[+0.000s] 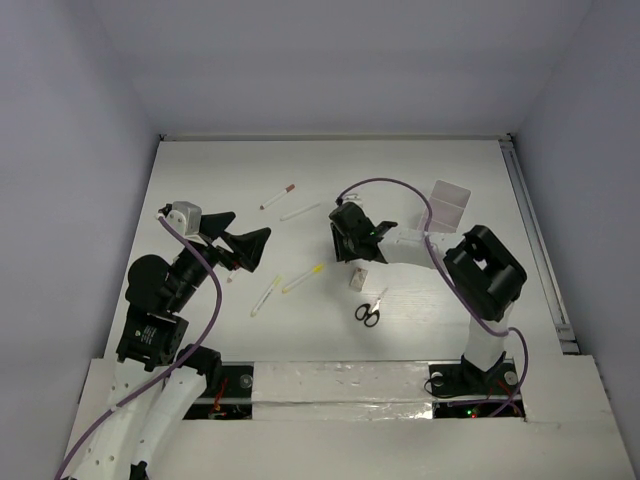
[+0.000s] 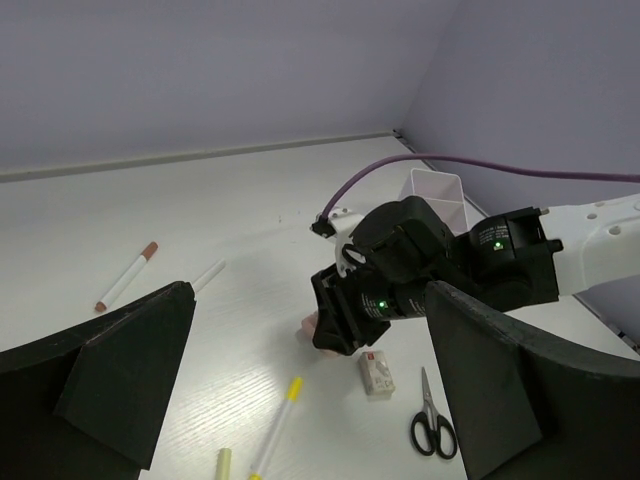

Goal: Sort the stationery into containers
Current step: Pick up the stationery from the center of the board, then place the stationery in the storage box.

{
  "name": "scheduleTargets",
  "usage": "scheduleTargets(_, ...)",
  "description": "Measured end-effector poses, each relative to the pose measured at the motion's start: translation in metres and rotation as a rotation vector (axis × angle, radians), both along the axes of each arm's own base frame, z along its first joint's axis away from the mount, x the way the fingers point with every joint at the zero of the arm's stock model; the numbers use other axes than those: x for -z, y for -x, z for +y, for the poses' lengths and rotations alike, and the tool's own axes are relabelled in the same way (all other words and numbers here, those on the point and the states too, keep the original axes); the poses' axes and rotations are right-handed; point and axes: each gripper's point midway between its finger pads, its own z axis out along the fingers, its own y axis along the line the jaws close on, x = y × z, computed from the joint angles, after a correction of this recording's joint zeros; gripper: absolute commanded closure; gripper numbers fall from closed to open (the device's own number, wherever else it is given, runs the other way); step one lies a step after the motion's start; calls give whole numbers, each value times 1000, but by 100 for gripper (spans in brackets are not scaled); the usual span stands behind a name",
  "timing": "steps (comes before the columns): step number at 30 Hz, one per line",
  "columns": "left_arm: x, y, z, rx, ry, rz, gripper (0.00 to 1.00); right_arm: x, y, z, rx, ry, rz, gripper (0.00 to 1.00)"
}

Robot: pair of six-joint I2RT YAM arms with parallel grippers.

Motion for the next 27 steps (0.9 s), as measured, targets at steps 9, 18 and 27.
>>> scheduleTargets(9,0,0,0,3,0,0,1,-91,-49,-52,129,-98,-189,62)
scheduleTargets(18,0,1,-1,9,-1,-1,1,-204,-86,-161,382,-145,-480,62)
scheduleTargets(27,0,2,-3,18,-1,-1,1,-183,-88,-228,531,-1,-473,62)
